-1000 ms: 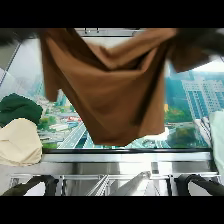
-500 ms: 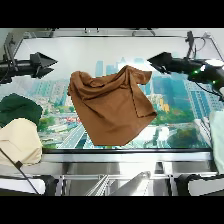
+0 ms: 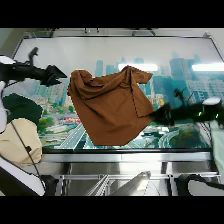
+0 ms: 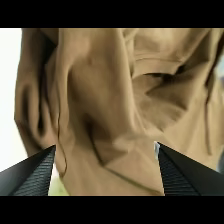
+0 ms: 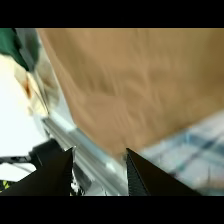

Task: Fold the shirts.

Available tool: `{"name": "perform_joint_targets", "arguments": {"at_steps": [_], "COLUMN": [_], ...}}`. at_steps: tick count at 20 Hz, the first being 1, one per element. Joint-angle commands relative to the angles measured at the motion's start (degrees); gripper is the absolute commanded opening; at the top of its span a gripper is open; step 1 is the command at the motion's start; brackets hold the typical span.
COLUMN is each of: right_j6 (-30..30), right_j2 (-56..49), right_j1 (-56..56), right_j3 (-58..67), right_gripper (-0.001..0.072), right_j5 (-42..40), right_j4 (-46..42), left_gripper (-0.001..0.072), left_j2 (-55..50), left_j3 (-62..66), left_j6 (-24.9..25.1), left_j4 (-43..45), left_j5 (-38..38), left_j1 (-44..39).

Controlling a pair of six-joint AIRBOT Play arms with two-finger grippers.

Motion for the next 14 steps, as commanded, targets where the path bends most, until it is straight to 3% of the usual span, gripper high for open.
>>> {"name": "perform_joint_targets", "arguments": {"at_steps": [1,5,8,9,12,13,14], "right_j6": [3.3,3.8,3.7,2.1,-6.7,-9.1,-11.2], "right_j2": [10.4,10.3,6.6,4.9,0.4,-0.8,-1.6], "right_j1": [6.6,21.1,31.1,33.2,36.2,36.1,36.1], "right_j3": [-18.4,-22.2,-22.0,-21.6,-19.4,-18.6,-17.9], "right_gripper": [0.0539,0.0557,0.0534,0.0444,0.0424,0.0341,0.0202], "right_j5": [-11.8,-24.1,-31.5,-32.2,-33.0,-33.0,-32.9], "right_j4": [0.7,11.6,23.0,26.3,36.4,38.5,40.2], "left_gripper": [0.071,0.071,0.0709,0.0692,0.0689,0.0539,0.0293], "left_j2": [-7.4,-13.3,-13.5,-13.5,-13.5,-13.5,-13.4], "left_j3": [8.2,15.3,12.2,11.5,12.3,13.2,13.8], "left_j6": [-4.5,-6.4,-6.6,-6.6,-6.6,-6.6,-6.5], "left_j4": [4.9,5.3,5.3,5.2,4.6,4.6,4.7], "left_j5": [-1.0,-2.4,-1.5,-1.8,-3.1,-3.6,-3.9], "left_j1": [-4.8,-7.7,-8.2,-8.0,-7.2,-6.8,-6.6]}}
